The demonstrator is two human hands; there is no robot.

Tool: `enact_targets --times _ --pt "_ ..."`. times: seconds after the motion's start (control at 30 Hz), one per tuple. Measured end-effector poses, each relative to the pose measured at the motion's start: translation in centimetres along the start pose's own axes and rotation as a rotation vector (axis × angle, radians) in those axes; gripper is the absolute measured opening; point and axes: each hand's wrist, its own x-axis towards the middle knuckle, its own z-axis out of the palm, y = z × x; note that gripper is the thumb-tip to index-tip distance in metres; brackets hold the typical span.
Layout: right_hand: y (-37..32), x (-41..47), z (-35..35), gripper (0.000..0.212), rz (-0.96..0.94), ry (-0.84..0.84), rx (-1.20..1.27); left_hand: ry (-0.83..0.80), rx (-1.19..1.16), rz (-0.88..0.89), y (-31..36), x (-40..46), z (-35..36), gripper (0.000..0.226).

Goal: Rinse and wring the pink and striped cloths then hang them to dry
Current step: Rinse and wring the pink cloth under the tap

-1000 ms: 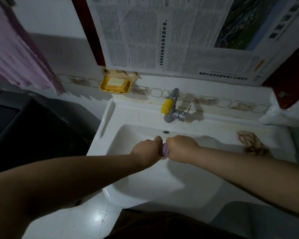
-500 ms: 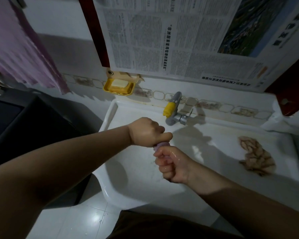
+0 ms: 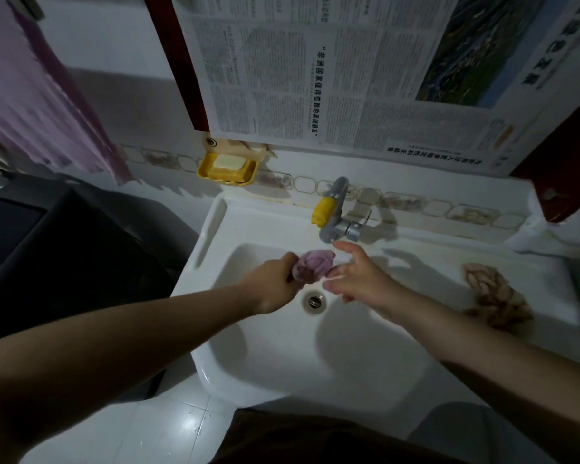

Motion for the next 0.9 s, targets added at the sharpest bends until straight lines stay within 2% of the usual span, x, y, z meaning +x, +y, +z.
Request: enact_targets --times 0.07,0.13,0.17,0.23,0.3,0.4,0.47,0.53,0.63,0.67,0.73,0.77,0.83,0.9 --pt "1.7 -0.9 0.2 0.079 -0.348 0.185 -0.537 -0.089 -0.612 -0.226 0.9 -0.4 0.1 0.023" --pt "3.4 -1.4 0.4 0.083 -0.685 0.3 -1.044 -0.24 -1.005 -0.331 1.9 -1.0 0.3 0.026" --pt "3.9 -1.3 0.3 0.084 -0.813 0.338 -1.176 -0.334 -1.13 -0.345 2.4 -1.3 0.4 0.028" --pt "3.8 -0.6 -0.2 0.075 -1.03 0.424 -1.153 -0.53 -1.273 -0.352 3.3 -1.6 0.6 0.038" --pt "2.6 0.0 -1.0 0.055 -1.241 0.524 -1.053 -0.706 -1.334 -0.347 4.2 -1.6 0.7 0.048" --pt "0.4 0.4 -2.6 0.039 -1.389 0.615 -1.043 -0.842 -1.437 -0.335 5.2 -1.7 0.8 0.042" --pt "-0.4 0.4 -3.1 0.033 -1.39 0.631 -1.108 -0.802 -1.482 -0.345 5.4 -1.6 1.1 0.04" --pt "-0.5 0.4 -3.5 0.018 -1.408 0.571 -1.229 -0.653 -1.449 -0.383 5.5 -1.4 1.7 0.042" --pt "0.2 0.6 -3.3 0.015 -1.32 0.401 -1.352 -0.356 -1.181 -0.432 5.9 -1.3 3.1 0.042" --pt "0.4 0.7 -3.1 0.013 -1.243 0.344 -1.368 -0.253 -1.067 -0.443 6.0 -1.3 3.5 0.04" --pt "0.3 0.7 -2.4 0.028 -1.071 0.24 -1.446 -0.05 -0.862 -0.424 5.9 -1.1 4.4 0.037" --pt "0.1 0.6 -2.0 0.032 -0.967 0.201 -1.514 0.042 -0.754 -0.378 5.8 -0.8 4.7 0.037" --pt "-0.4 0.3 -1.4 0.024 -0.72 0.103 -1.56 0.19 -0.499 -0.24 5.3 -0.3 5.0 0.042" --pt "-0.6 0.3 -1.1 0.031 -0.433 0.034 -1.43 0.26 -0.229 -0.085 4.7 0.2 4.6 0.042"
